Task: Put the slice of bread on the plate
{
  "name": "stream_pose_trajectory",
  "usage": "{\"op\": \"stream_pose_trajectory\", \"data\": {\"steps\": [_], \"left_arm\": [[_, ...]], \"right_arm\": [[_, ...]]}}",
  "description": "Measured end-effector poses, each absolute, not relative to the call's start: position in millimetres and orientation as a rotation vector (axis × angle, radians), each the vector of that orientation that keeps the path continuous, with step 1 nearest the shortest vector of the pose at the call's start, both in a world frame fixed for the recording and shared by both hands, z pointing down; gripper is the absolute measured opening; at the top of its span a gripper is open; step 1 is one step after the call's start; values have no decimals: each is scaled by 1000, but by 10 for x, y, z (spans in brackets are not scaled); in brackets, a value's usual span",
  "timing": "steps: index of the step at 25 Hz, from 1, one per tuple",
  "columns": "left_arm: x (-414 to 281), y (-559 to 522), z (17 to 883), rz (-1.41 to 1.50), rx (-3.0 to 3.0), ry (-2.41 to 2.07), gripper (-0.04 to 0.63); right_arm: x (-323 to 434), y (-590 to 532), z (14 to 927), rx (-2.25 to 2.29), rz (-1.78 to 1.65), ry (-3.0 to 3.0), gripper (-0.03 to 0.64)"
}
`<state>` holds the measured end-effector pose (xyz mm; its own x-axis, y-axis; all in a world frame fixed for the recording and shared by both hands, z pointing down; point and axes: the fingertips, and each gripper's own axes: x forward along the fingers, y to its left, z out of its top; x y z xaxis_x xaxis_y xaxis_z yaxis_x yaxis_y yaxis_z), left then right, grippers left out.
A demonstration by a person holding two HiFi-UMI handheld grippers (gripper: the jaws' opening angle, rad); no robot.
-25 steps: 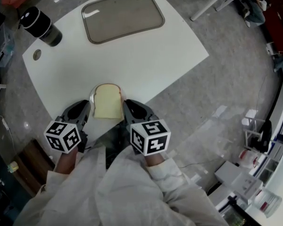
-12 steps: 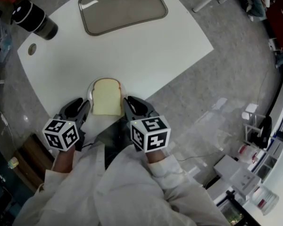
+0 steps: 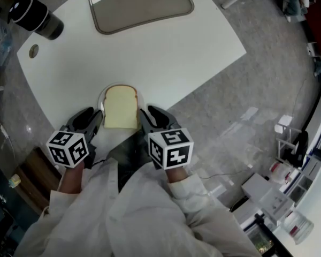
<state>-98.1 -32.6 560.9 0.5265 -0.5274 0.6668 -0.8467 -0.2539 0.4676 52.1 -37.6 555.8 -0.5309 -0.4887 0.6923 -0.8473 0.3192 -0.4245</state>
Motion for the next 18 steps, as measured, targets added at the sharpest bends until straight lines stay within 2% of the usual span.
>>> {"op": "stream_pose_trajectory", "data": {"steps": [18], "left_arm": [[-911, -311, 5665, 492, 1895, -1041, 123]], "right_arm": [[486, -328, 5729, 1161, 1147, -2083, 98]]}}
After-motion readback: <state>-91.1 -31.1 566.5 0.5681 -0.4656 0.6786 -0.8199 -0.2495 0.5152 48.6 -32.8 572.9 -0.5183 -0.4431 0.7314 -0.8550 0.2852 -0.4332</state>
